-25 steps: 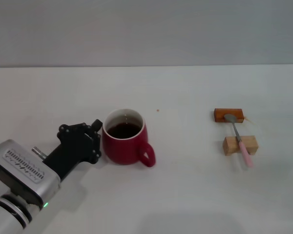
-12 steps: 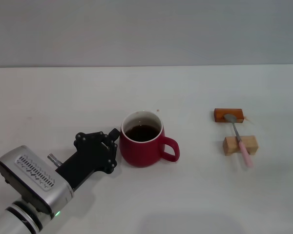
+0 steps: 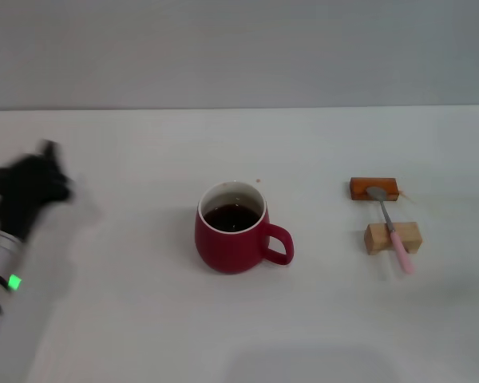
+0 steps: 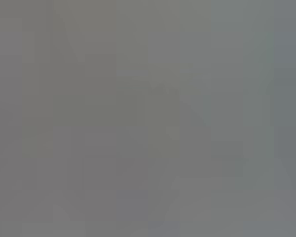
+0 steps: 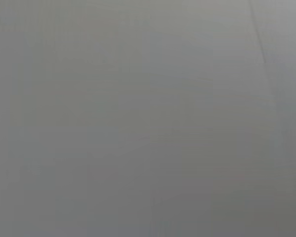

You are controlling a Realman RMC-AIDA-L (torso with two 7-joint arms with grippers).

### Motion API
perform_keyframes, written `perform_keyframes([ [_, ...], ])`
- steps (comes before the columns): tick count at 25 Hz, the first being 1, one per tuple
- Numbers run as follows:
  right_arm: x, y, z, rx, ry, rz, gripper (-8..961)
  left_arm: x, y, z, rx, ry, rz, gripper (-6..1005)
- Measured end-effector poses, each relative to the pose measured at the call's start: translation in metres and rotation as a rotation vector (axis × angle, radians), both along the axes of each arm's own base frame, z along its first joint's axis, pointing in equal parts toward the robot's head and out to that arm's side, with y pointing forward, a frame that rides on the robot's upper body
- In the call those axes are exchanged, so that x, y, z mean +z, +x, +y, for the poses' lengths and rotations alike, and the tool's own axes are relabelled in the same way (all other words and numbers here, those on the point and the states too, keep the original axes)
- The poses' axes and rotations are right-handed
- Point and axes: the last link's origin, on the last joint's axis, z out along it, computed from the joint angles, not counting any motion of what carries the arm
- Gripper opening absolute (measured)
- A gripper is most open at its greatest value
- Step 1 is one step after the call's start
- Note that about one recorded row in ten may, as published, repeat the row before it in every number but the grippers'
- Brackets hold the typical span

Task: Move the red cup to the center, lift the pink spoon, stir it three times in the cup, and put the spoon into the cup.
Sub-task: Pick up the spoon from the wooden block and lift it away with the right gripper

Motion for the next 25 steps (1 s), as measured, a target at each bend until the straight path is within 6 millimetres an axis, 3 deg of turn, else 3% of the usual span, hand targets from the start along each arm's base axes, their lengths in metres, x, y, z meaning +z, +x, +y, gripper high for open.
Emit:
perform_keyframes([
  [3,-0.003,0.002,-0.009,0.002,-0.007,0.013,735,0.031,-0.016,0.011,0.084,0.135,-0.051,131],
  [8,-0.013,-0.001,-0.020,0.017,-0.036,0.007,735,0.067,-0.039,0.021,0.196,0.284,-0.154,138],
  [14,-0.037,-0.019,-0.039,0.041,-0.086,0.022,735,0.080,-0.050,0.021,0.247,0.340,-0.195,146],
  [17,-0.059,-0.039,-0.053,0.023,-0.148,0.023,735,0.079,-0.049,0.025,0.249,0.333,-0.185,338],
  [25,-0.099,-0.077,-0.078,0.027,-0.338,0.032,735,0.085,-0.049,0.031,0.248,0.333,-0.168,685],
])
